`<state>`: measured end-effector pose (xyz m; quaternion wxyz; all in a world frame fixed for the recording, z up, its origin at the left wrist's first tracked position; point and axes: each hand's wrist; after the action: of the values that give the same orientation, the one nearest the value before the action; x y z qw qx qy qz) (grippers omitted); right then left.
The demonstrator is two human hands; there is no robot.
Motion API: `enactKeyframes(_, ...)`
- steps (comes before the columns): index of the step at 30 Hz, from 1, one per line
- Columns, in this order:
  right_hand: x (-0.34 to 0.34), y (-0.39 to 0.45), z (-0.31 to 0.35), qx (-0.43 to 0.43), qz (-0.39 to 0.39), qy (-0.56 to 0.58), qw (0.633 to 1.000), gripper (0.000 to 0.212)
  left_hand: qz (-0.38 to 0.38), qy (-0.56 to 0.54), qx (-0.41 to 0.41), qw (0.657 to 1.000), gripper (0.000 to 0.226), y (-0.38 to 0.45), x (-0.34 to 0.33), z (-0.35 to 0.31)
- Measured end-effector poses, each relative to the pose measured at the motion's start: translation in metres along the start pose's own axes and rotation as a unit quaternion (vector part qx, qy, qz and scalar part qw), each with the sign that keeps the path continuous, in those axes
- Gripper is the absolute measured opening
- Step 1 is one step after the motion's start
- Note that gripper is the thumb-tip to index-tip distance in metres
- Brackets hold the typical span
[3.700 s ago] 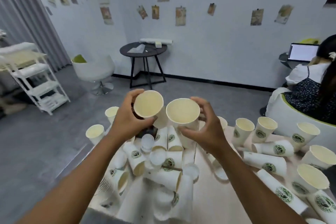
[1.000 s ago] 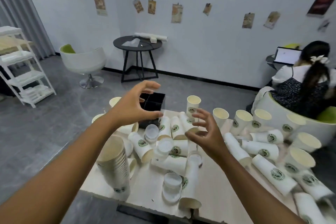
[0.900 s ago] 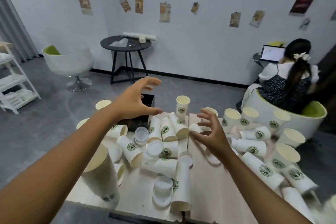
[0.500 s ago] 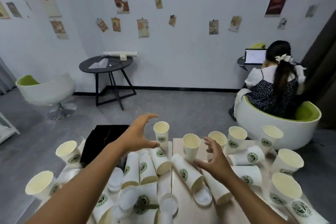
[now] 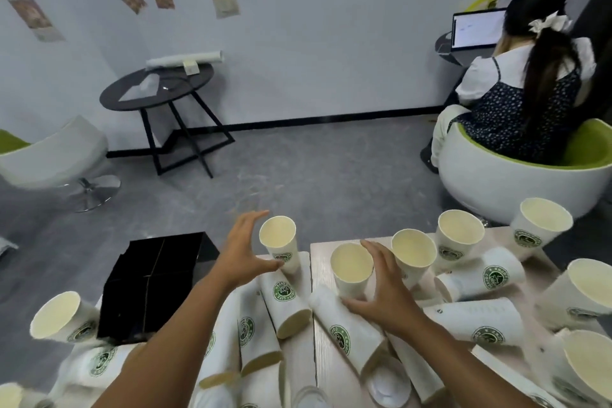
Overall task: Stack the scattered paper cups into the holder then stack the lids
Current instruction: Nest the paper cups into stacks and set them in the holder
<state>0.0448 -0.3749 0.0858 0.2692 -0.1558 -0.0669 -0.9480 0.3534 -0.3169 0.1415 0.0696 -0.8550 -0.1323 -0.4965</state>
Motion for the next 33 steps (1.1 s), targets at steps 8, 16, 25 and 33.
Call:
enactKeyframes(8, -0.019, 0.021, -0.024, -0.048, -0.048, -0.007, 0.998, 0.115, 0.041, -0.009, 0.044, 0.998, 0.117, 0.044, -0.045, 0.031)
enactKeyframes(16, -0.019, 0.036, -0.029, -0.062, -0.077, -0.009, 0.995, 0.095, 0.027, 0.016, 0.070, 0.997, 0.099, 0.063, -0.059, 0.030)
enactKeyframes(25, -0.006, 0.042, 0.010, -0.013, -0.090, 0.011, 0.996, 0.093, -0.053, -0.032, 0.047, 0.997, 0.093, 0.048, -0.034, 0.003)
enactKeyframes(33, 0.017, 0.035, 0.117, 0.096, -0.060, 0.063, 0.992, 0.085, -0.151, -0.024, 0.001, 0.988, 0.090, -0.004, 0.062, -0.041)
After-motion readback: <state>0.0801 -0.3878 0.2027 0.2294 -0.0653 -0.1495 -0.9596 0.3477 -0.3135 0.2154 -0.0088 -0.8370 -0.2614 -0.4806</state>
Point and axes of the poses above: each hand's wrist, its own y-axis towards the middle knuckle, its own x-axis out of the back of the hand, z = x × y, and after that the axes turned 13 degrees about y, right-handed
